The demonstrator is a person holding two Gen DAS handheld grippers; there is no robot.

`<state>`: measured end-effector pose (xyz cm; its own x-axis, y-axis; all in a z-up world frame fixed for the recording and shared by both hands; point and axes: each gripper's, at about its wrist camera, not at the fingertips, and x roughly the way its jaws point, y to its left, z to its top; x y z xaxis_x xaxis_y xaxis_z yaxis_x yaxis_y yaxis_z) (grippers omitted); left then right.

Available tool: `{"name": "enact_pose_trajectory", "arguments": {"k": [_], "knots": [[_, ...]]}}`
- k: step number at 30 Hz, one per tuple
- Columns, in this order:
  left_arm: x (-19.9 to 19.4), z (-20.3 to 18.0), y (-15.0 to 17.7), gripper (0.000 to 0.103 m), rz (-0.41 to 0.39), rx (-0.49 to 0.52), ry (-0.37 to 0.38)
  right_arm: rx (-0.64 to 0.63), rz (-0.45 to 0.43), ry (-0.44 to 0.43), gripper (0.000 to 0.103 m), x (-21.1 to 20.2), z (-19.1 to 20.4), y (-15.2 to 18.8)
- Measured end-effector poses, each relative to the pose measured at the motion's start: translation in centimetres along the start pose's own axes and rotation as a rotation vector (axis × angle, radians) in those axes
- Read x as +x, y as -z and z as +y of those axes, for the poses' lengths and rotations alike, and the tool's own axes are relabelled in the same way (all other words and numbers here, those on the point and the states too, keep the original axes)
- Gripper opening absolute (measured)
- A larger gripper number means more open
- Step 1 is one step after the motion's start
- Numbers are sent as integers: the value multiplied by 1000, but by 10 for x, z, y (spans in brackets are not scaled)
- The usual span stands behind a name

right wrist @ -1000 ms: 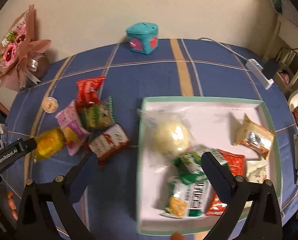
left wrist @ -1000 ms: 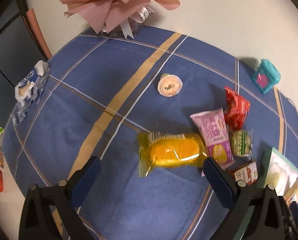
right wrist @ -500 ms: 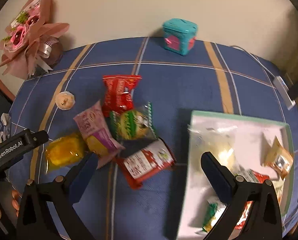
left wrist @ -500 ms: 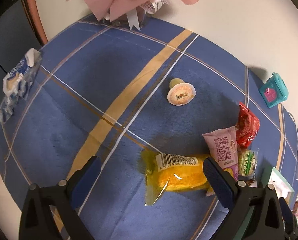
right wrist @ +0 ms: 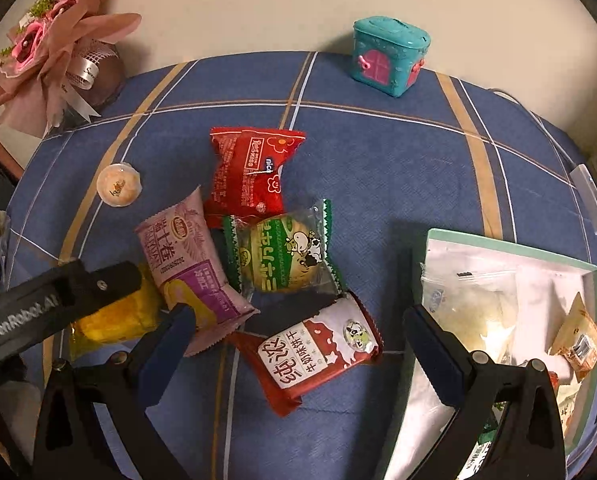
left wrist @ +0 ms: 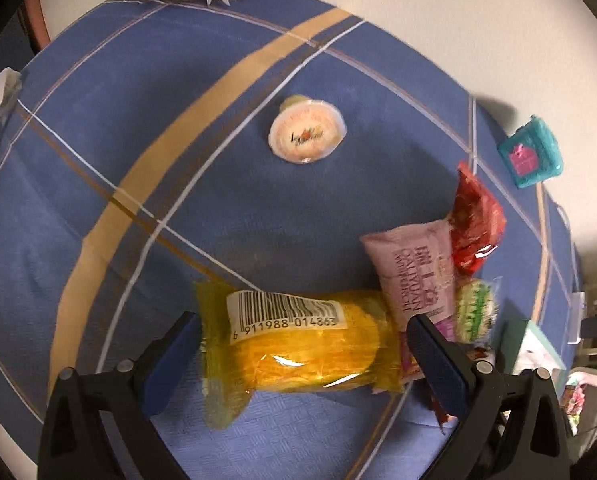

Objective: Organize snacks
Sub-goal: 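Grasp the yellow wrapped bun with the left gripper, then grasp the pink swiss-roll pack with the right gripper while the left holds the bun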

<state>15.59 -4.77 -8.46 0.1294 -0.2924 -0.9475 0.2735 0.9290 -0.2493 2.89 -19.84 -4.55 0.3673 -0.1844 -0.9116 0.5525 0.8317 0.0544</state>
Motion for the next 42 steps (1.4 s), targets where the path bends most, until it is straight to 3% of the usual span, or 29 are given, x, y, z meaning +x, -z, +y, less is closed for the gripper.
{"name": "enact_pose_trajectory", "arguments": {"k": [10,16,21,29,31,36,42], "knots": [[10,28,-7,103,3,-99,-26,-36,7,-24,103,9,15,-7],[8,40,-12,102,-10,-116,-23,-133,28,-41,103,16,37,-17],[6,46,-17,94,-16,-133,-3,-229,35,-22,103,18,56,-24],[9,48,-14,93,-9,-133,11,-349,4,-28,101,23,83,-24],[10,47,-14,92,-9,-132,13,-373,-3,-29,97,25,88,-22],[2,55,-15,90,-4,-128,21,-381,8,-23,56,32,92,-21],[-1,57,-14,84,-17,-130,29,-358,16,-50,43,38,90,-20]]}}
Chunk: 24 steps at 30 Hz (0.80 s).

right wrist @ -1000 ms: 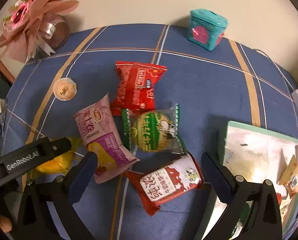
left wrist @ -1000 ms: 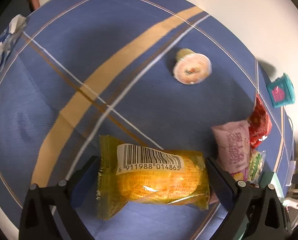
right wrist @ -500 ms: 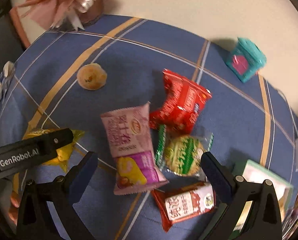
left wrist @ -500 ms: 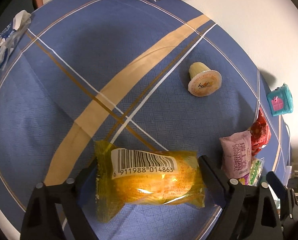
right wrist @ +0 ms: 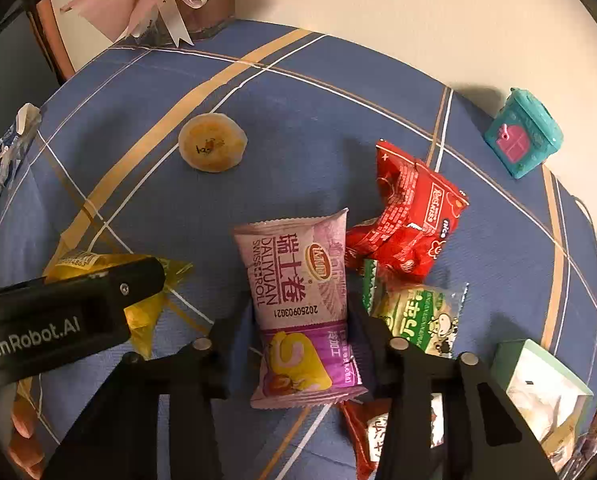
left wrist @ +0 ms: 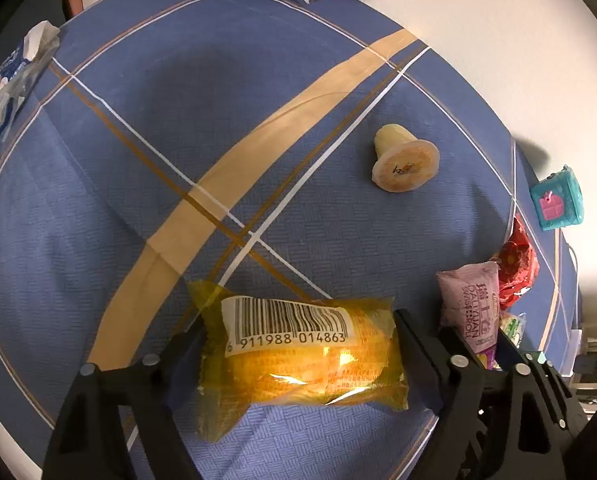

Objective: Organize snacks
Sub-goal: 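Grasp the pink swiss-roll pack with the right gripper while the left holds the bun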

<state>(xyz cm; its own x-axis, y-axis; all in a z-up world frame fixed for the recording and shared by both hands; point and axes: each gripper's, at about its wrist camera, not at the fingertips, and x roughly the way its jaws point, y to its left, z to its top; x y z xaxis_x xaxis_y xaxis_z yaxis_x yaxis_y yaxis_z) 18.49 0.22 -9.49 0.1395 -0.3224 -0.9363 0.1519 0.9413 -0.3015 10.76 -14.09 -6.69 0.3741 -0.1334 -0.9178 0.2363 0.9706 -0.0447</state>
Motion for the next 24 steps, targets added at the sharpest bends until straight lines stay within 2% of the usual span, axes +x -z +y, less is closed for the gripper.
{"name": "enact_pose_trajectory", "arguments": {"k": [7,13,19,24], "knots": [[-15,-7,1,80,-17,13,22,60,-40,-65,38,-15,-9,8],[-40,-13,8,80,-72,36,21,126,-109,-107,38,-40,-20,16],[-76,-22,20,80,-120,71,9,183,-147,-106,38,-62,-37,30],[-95,-40,33,80,-156,108,15,239,-182,-80,38,-85,-66,42]]}}
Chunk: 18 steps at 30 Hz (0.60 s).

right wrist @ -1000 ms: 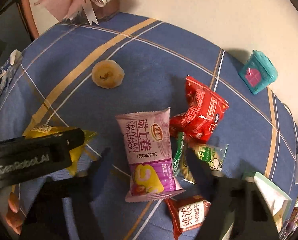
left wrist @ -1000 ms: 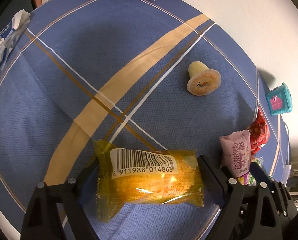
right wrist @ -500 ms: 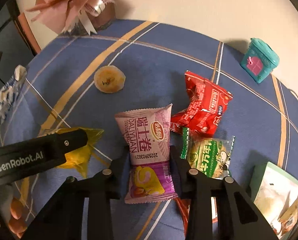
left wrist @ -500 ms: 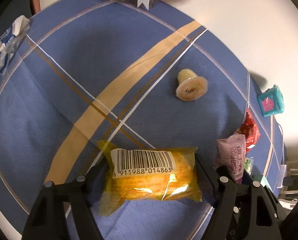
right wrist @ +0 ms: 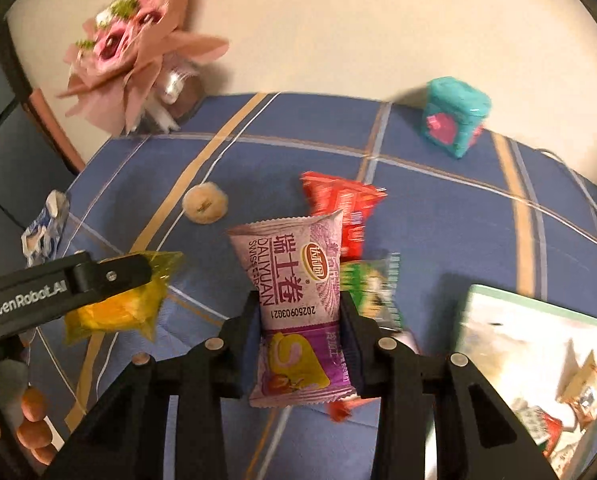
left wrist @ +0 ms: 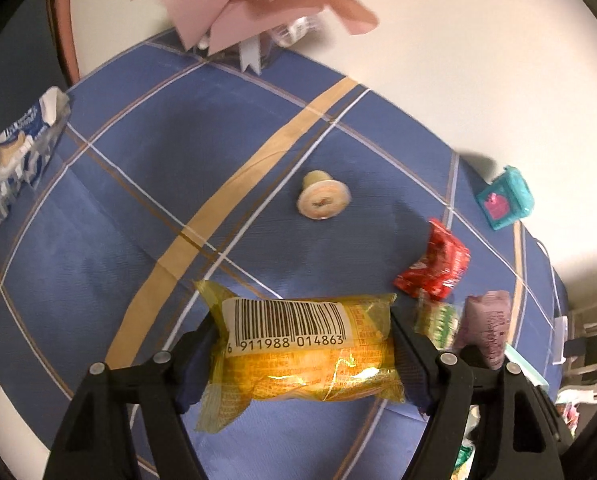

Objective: Organize snacks
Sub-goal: 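Grasp the pink swiss-roll pack with the right gripper while the left holds the bun, then carry the yellow bun and pink pack into the white tray and release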

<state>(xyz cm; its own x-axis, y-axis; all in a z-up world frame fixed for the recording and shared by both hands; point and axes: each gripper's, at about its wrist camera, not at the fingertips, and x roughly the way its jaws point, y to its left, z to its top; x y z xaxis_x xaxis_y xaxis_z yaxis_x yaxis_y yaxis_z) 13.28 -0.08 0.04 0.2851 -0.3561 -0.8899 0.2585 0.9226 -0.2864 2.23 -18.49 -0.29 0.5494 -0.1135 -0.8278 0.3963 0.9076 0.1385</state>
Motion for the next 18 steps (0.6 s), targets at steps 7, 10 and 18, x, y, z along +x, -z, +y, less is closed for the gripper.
{"name": "enact_pose_trajectory", "arguments": {"k": [7,10,18], "knots": [[-16,-43,16,80,-27,79,43,144,-68,97,38,-44,-75,6],[-19,-68,25,80,-28,126,63,223,-100,128,38,-62,-112,13],[-24,-149,61,80,-25,309,94,373,-162,232,38,-107,-190,34]]}}
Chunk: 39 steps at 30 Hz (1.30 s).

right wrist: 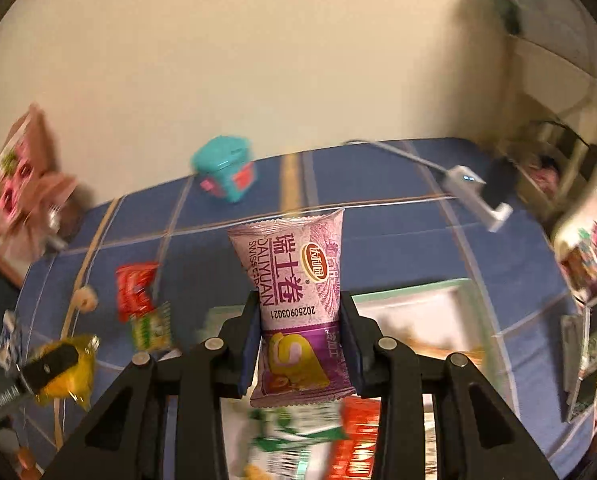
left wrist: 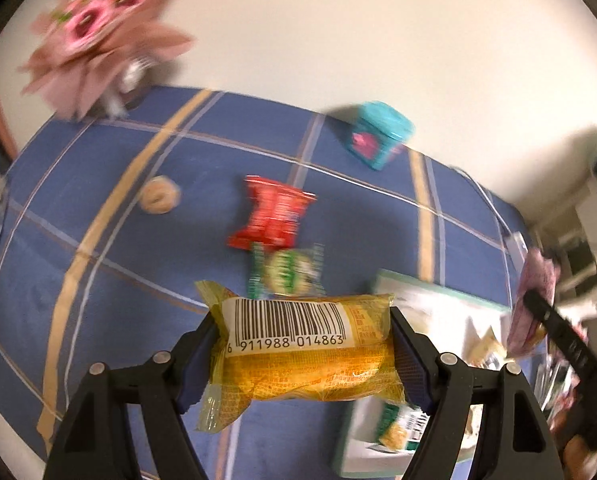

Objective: Organize snacks
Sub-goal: 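Carry the yellow bun and pink pack into the white tray and release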

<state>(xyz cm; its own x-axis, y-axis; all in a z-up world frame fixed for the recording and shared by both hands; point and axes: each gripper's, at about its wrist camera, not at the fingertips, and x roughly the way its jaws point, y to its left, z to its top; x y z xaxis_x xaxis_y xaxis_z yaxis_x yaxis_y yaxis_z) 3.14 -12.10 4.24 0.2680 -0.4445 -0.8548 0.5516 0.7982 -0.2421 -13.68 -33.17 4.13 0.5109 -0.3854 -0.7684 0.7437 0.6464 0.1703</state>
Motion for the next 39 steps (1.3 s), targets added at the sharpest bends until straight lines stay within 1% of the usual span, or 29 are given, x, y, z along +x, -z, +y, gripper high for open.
{"name": "enact_pose_trajectory", "arguments": {"k": [5,10,13,18,21,26,31,32,34,36,39], "knots": [[7,-56,13,80,16,125,16,43,-13,38,38,-8,-37,-3],[19,-96,22,80,22,202,45,72,9,17,38,-2,-55,1],[29,-112,24,80,27,232,45,87,35,5,39,8,-60,5],[42,-125,20,80,18,244,53,113,84,-11,39,23,-64,13],[51,-129,21,80,32,246,62,131,125,-15,39,34,-67,18],[67,-132,24,80,61,250,42,160,183,6,39,46,-72,24],[72,-133,25,81,77,241,44,188,218,10,39,51,-77,27],[72,-133,25,83,78,239,42,190,221,11,39,50,-78,27],[72,-132,24,83,83,230,37,193,228,23,46,49,-78,26],[69,-129,23,84,86,218,40,196,227,52,64,46,-79,25],[65,-128,20,85,80,211,38,206,220,44,71,43,-80,24]]}}
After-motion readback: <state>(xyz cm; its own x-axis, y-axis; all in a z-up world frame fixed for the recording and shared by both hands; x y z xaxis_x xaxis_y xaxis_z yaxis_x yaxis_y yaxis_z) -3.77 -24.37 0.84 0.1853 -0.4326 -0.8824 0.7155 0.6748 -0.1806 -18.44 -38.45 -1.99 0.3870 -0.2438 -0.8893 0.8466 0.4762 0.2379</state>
